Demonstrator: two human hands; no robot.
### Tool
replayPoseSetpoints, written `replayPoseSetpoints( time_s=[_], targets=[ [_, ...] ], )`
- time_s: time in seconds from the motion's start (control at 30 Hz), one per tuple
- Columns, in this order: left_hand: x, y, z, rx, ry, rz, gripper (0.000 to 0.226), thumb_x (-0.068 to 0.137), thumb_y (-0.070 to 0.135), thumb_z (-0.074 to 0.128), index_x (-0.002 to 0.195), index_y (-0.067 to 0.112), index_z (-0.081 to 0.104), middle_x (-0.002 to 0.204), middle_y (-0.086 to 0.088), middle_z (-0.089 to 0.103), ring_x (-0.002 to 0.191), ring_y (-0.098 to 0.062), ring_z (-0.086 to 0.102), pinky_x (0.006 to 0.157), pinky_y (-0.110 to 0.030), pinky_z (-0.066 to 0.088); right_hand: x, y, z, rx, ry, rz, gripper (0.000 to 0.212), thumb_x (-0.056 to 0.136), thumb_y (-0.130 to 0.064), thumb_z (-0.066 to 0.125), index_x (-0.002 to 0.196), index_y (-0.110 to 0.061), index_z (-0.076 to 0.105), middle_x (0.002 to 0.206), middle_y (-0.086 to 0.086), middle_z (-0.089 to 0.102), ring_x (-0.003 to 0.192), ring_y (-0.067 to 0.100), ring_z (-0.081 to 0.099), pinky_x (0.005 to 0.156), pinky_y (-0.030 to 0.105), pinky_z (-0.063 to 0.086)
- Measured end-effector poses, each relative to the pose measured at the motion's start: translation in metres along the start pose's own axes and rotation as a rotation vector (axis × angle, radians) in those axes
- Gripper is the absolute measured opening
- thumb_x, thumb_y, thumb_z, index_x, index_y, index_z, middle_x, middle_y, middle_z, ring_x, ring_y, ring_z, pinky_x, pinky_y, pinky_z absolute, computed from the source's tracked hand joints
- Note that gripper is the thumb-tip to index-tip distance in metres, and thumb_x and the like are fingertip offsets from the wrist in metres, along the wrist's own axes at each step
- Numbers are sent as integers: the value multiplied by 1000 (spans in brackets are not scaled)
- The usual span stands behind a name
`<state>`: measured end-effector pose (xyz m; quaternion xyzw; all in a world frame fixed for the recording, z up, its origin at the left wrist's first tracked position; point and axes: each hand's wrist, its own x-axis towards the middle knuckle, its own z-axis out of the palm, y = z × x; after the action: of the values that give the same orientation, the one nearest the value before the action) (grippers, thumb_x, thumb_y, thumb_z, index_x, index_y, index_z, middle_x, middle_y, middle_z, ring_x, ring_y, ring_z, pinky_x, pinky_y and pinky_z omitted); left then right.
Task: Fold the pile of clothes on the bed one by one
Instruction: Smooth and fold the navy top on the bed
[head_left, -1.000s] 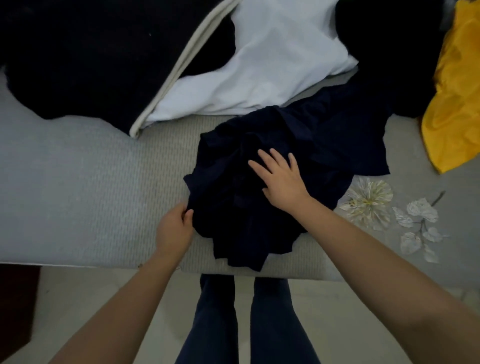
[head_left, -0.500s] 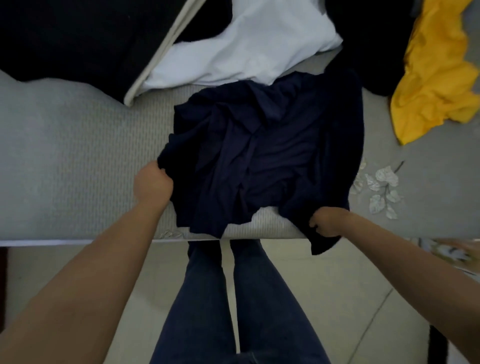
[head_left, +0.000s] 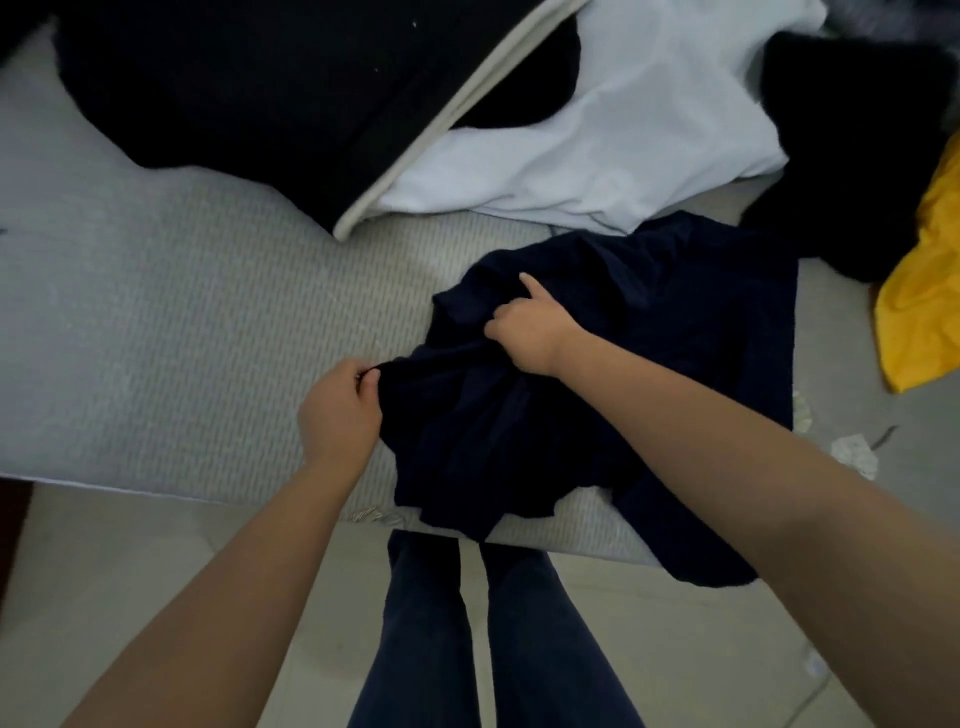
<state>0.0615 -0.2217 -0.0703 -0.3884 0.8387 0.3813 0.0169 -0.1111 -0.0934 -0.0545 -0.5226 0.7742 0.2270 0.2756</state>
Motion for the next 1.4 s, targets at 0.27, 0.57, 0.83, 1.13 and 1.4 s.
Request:
replayPoseSetpoints(
  time_s=[0.27,0.57,0.83,1.13,1.4],
  targets=[
    [-44,-21,17,87,-333,-104,24,94,13,45,104,-3,61,95,-21,64,86,-30,59,69,-33,42,-70,17,13,77,-148,-108,31,97,-21,37,117,-8,58,116,10,59,102,25,56,87,31,44],
    [-53,-10,17,-154,-82,-203,18,89,-3,49,97,-3,64,89,-18,64,80,-26,57,64,-25,35,32,4,-29,226,-66,362,31,92,-28,47,118,-10,51,120,8,56,117,28,45,107,48,17],
    [-39,29,-9,-553,-226,-304,17,95,12,45,103,6,58,93,-3,59,89,-16,55,78,-26,42,-14,39,-57,235,256,344,27,93,-25,43,101,-14,67,104,7,63,103,25,52,99,39,22],
    [-1,196,-89,-408,240,121,17,94,13,45,102,3,55,87,-4,51,80,-15,46,64,-16,29,-182,149,-143,291,699,664,23,88,-17,50,95,-17,71,97,9,64,101,28,51,82,36,22],
    [-16,365,-198,-232,653,595,18,92,9,48,99,-2,60,93,-19,57,89,-31,50,67,-23,25,-320,210,-225,356,1214,714,20,85,-17,58,100,-14,72,97,13,69,98,32,58,78,38,38]
  ],
)
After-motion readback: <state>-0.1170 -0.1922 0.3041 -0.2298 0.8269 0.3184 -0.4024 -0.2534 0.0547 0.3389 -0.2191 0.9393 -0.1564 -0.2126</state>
